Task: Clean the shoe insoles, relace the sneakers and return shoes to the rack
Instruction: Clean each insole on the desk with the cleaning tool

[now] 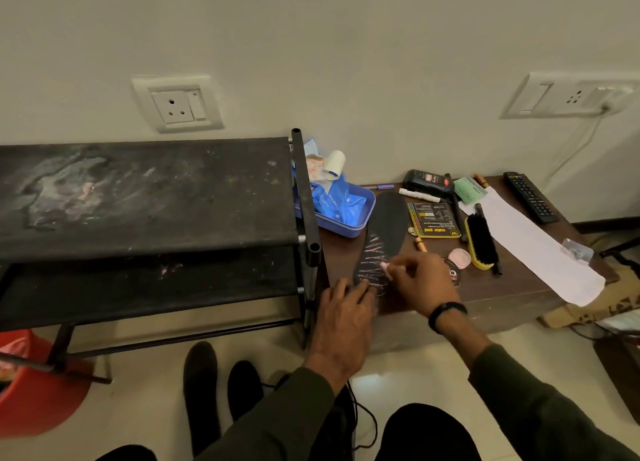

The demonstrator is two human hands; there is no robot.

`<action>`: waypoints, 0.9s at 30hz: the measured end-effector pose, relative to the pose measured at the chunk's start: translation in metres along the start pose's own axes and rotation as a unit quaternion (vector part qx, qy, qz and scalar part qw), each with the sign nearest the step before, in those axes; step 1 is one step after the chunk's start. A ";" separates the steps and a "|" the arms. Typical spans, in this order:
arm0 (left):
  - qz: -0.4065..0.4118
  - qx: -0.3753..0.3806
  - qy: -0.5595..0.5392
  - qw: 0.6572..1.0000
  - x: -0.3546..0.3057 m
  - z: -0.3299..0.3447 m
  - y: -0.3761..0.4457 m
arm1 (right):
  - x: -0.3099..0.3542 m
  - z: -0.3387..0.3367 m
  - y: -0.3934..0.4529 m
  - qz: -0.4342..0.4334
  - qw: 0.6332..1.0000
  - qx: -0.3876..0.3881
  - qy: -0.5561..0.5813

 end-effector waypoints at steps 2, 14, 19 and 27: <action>-0.002 0.006 0.012 1.000 -0.005 0.000 -0.004 | -0.006 0.016 -0.006 -0.088 0.993 0.020 -0.079; -0.021 0.088 0.084 0.992 -0.016 -0.012 -0.003 | 0.005 0.024 0.065 -0.057 0.982 0.047 -0.176; 0.014 0.129 0.073 0.989 -0.021 -0.020 0.002 | 0.000 0.021 0.019 -0.161 0.964 0.113 -0.176; -0.002 0.117 0.081 0.990 -0.012 -0.032 0.003 | 0.012 0.035 0.064 -0.078 0.981 0.029 -0.173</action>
Point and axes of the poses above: each hand's wrist, its own y-axis towards the middle knuckle, its own z-axis out of the palm, x = y × z, the point moved 1 cm from there along y, towards the middle knuckle, and after that the axes turned 11 degrees about y, right-handed, at the moved point
